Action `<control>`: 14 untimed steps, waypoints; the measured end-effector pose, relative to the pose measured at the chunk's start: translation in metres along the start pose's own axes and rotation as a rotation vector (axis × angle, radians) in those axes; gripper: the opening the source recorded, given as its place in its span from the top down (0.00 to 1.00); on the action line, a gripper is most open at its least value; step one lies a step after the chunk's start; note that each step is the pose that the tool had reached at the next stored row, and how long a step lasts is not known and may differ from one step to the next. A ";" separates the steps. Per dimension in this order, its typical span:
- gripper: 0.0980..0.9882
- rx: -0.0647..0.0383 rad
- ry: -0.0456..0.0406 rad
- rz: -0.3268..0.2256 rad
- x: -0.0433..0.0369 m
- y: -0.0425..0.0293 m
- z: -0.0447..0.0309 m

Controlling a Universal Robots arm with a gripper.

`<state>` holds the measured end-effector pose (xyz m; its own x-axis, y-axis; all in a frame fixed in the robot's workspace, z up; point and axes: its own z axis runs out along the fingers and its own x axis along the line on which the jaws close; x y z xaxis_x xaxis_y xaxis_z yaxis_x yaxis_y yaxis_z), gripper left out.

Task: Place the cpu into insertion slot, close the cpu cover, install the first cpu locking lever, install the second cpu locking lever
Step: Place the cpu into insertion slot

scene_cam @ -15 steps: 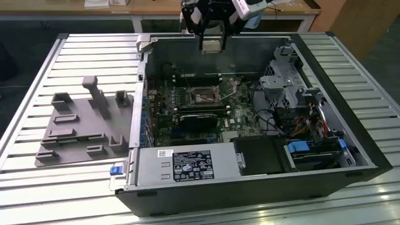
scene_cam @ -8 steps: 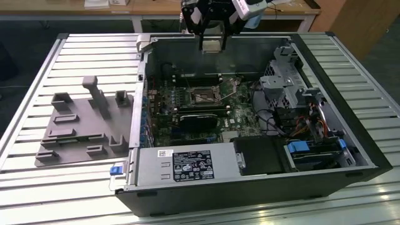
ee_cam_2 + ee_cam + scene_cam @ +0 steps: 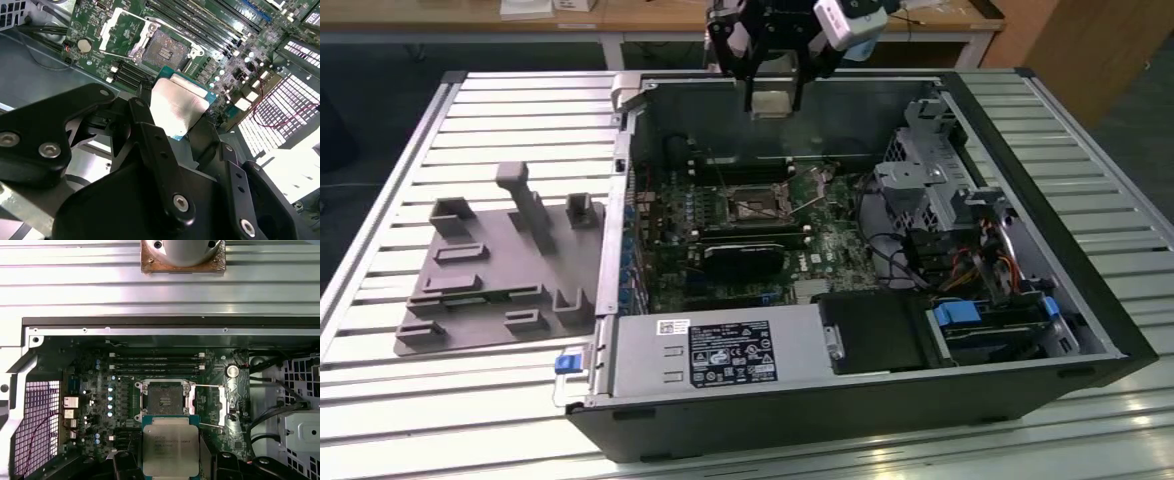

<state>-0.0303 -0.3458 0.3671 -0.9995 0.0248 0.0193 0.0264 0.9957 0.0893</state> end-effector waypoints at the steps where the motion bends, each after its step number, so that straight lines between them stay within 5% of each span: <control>1: 0.50 0.000 0.0000 0.000 0.0000 -0.0002 0.0018; 14: 0.50 0.000 -0.0005 0.000 -0.0005 -0.0023 0.0254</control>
<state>-0.0303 -0.3458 0.3415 -0.9995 0.0248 0.0188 0.0263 0.9957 0.0893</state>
